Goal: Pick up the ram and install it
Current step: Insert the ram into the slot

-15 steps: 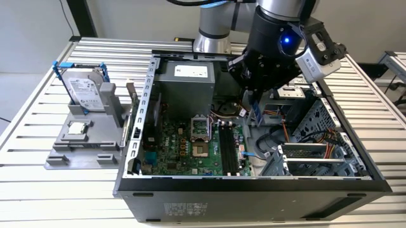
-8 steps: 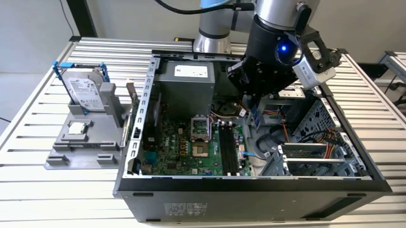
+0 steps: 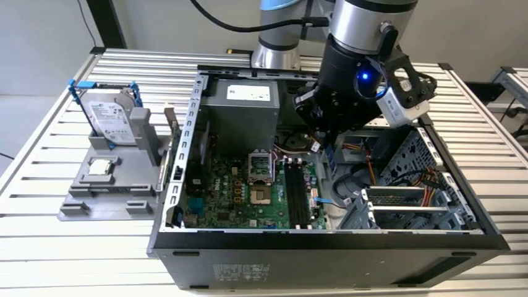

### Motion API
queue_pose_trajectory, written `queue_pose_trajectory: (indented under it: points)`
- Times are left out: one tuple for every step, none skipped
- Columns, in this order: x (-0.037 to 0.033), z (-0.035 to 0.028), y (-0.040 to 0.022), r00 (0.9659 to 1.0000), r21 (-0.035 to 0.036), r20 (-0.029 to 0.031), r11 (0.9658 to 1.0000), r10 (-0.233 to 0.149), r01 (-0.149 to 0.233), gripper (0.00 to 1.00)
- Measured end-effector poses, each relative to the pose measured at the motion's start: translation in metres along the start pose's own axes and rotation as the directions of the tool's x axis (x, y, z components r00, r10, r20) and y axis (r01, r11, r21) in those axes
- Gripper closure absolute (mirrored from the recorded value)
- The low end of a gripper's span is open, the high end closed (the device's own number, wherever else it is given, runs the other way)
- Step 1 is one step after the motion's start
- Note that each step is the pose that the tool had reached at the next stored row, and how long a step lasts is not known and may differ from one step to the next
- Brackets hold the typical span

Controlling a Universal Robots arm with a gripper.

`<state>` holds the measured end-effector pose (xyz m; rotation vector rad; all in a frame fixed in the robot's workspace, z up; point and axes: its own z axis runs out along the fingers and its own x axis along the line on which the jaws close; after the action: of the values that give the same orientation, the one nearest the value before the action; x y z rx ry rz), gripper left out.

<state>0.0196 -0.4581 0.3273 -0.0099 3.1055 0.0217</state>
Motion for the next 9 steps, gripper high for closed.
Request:
queue_pose_trajectory:
  points:
    - [0.0,0.0019,0.0,1.0,-0.0001,0.0,1.0,0.0,0.0,1.0]
    - [0.0001,0.0037,0.0,1.0,-0.0001,0.0,1.0,0.0,0.0,1.0]
    - [0.0001,0.0054,-0.0001,1.0,0.0,0.0,1.0,0.0,0.0,1.0]
    - [0.0002,0.0073,-0.0001,1.0,0.0001,0.0,1.0,0.0,0.0,1.0]
    - [0.0003,0.0091,-0.0001,1.0,0.0001,0.0,1.0,0.002,-0.002,1.0]
    - [0.0003,0.0109,-0.0002,1.0,0.0002,0.0,1.0,0.006,-0.006,1.0]
    - [0.0004,0.0128,-0.0001,0.9999,0.0003,0.0001,0.9999,0.011,-0.011,1.0]
    - [0.0005,0.0147,-0.0002,0.9998,0.0008,0.0003,0.9998,0.022,-0.022,1.0]
    - [0.0006,0.0164,-0.0002,0.9994,0.0014,0.0005,0.9994,0.036,-0.036,1.0]
